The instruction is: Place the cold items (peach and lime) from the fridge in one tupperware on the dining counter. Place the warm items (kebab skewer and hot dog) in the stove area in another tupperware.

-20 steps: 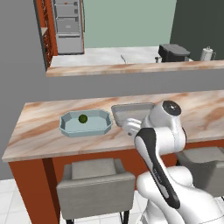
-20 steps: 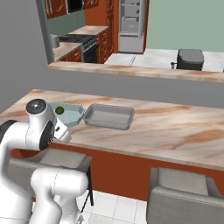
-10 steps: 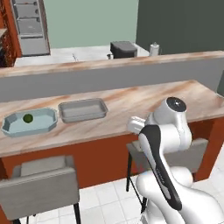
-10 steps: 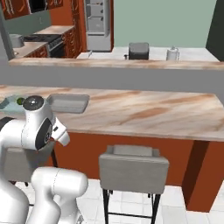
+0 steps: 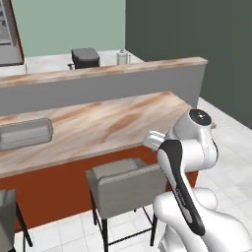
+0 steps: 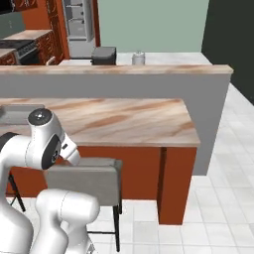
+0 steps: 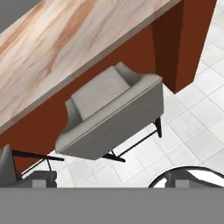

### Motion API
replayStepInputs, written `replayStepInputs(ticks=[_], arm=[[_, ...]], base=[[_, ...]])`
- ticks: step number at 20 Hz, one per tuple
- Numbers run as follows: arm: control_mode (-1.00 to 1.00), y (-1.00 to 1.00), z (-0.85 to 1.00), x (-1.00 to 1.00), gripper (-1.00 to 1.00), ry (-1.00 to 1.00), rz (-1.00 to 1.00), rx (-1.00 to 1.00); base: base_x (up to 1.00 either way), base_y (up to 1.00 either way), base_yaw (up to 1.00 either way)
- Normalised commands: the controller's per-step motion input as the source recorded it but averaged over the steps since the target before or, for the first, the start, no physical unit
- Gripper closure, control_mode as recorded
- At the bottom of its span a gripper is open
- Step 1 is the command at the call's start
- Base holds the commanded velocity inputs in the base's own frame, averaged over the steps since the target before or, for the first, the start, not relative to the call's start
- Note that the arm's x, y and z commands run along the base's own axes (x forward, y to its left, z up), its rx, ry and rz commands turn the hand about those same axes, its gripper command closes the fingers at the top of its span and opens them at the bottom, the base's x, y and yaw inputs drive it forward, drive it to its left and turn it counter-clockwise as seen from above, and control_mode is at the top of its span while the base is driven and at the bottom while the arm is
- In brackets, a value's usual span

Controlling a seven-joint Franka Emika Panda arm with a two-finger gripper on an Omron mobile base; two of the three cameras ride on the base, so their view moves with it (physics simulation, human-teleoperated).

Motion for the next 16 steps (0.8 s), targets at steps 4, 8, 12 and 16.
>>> replayStepInputs(ticks=[4, 8, 12, 16], arm=[[1.00, 0.00, 0.00, 0.00, -1.00, 0.00, 0.00, 0.00], [1.00, 0.00, 0.00, 0.00, -1.00, 0.00, 0.00, 0.00], [1.00, 0.00, 0.00, 0.00, -1.00, 0.00, 0.00, 0.00], [1.00, 0.00, 0.00, 0.00, -1.00, 0.00, 0.00, 0.00]], base=[[0.25, -1.00, -0.07], [0.32, -1.00, -0.07], [0.43, -1.00, -0.05], [0.52, -1.00, -0.02]])
